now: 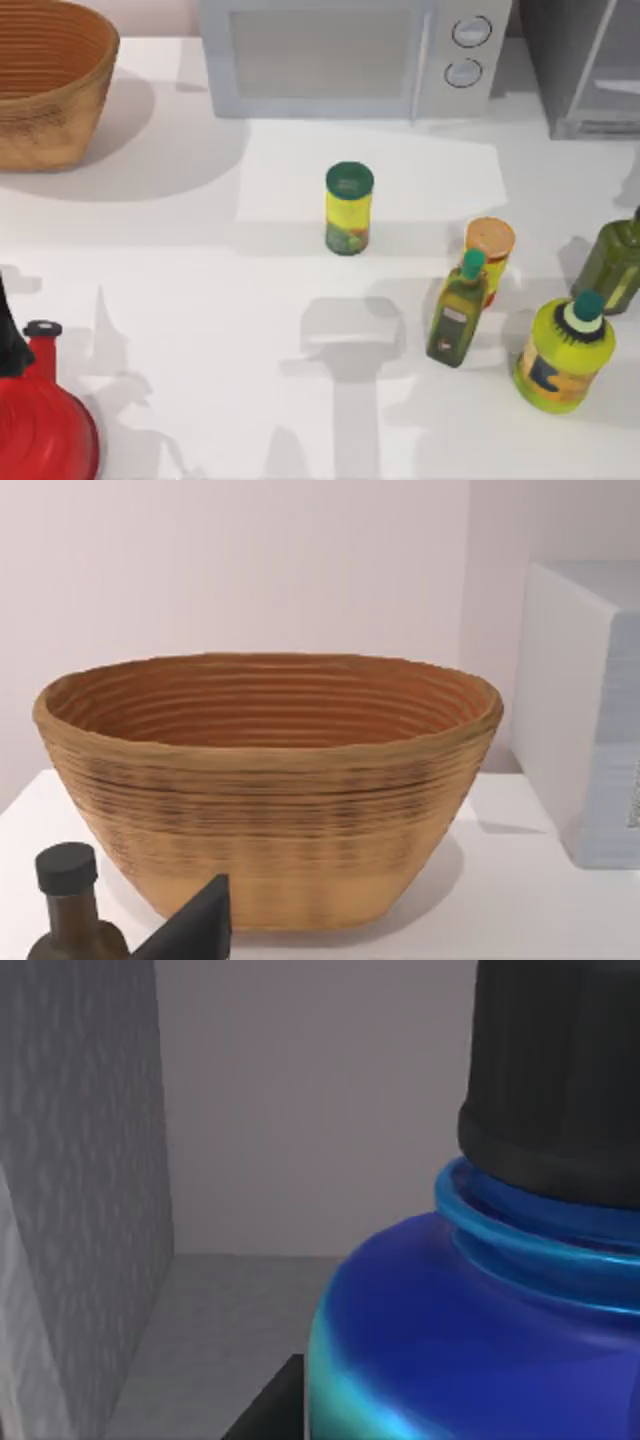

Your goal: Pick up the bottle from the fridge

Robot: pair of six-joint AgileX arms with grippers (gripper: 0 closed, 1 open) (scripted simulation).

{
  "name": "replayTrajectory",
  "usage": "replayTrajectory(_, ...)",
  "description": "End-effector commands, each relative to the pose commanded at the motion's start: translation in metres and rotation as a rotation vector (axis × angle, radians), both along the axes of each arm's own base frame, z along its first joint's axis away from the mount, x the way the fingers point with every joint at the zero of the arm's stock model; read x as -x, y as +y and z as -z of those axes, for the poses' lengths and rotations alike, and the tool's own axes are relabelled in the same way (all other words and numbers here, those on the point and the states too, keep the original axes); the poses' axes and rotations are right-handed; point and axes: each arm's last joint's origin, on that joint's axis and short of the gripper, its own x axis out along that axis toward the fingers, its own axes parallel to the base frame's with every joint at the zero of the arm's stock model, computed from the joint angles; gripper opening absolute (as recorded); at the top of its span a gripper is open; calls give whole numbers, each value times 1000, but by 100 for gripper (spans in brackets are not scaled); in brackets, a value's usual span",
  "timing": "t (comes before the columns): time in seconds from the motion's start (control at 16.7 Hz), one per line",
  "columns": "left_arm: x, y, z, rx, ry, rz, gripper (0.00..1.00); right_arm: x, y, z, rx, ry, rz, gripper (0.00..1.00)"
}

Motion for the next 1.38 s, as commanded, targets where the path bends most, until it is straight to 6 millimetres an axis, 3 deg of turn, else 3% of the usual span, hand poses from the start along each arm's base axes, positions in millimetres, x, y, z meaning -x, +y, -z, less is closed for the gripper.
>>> replayTrajectory(0.3, 0, 0, 0, 0, 0, 0, 100, 80, 39, -25, -1, -18, 3, 0)
replayTrajectory(0.48, 0, 0, 0, 0, 0, 0, 100, 128, 55, -15, -8, -29, 1, 0)
replayTrajectory(0.66, 0, 0, 0, 0, 0, 0, 100, 160, 65, 8, -15, -35, -3, 0)
replayTrajectory(1.02, 0, 0, 0, 0, 0, 0, 100, 181, 72, 45, -21, -13, -9, 0)
replayTrajectory(1.38, 0, 0, 0, 0, 0, 0, 100, 182, 72, 47, -23, -10, -9, 0)
